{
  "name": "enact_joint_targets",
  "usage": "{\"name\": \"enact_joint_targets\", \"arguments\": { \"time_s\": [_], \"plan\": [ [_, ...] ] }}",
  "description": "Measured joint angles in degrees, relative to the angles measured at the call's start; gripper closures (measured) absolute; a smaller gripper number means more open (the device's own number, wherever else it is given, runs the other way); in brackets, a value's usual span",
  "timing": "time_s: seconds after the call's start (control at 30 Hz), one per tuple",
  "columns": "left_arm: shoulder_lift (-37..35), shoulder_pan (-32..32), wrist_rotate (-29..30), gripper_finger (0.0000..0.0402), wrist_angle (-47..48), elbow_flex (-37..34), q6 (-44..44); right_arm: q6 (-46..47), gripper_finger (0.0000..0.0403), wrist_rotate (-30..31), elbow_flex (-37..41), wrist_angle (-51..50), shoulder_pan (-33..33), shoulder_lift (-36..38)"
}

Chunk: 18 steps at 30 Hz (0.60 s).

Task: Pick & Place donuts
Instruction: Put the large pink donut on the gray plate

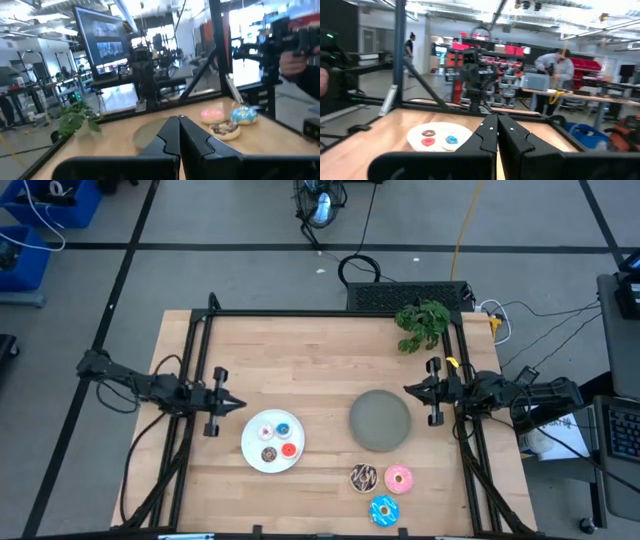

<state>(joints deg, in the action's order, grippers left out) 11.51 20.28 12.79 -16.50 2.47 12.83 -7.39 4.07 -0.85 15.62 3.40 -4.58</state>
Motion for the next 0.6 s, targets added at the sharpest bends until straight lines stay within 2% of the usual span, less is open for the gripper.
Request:
{"name": "enact_joint_targets", "arguments": {
  "time_s": [0.1,0.2,0.33,0.6],
  "plan": [
    [-3.65,0.91,0.77,0.0399,6.73,1.47,2.1,-1.17,0.0403,0.58,0.01,-0.02,-0.02,-0.07],
    [-7.18,1.07,1.73,0.0398,9.4,1.07,3.51,-2.26,0.0403,0.57,-0.01,0.34,-0.02,-0.11],
    [-11.23,1.02,2.8,0.0399,15.11,-0.24,2.08,-3.79,0.0403,0.57,-0.01,0.39,-0.02,-0.11],
    [-9.51,1.0,3.85,0.0368,16.63,-0.55,-1.97,-2.72,0.0403,0.46,-0.01,0.69,-0.02,-0.16]
  ]
}}
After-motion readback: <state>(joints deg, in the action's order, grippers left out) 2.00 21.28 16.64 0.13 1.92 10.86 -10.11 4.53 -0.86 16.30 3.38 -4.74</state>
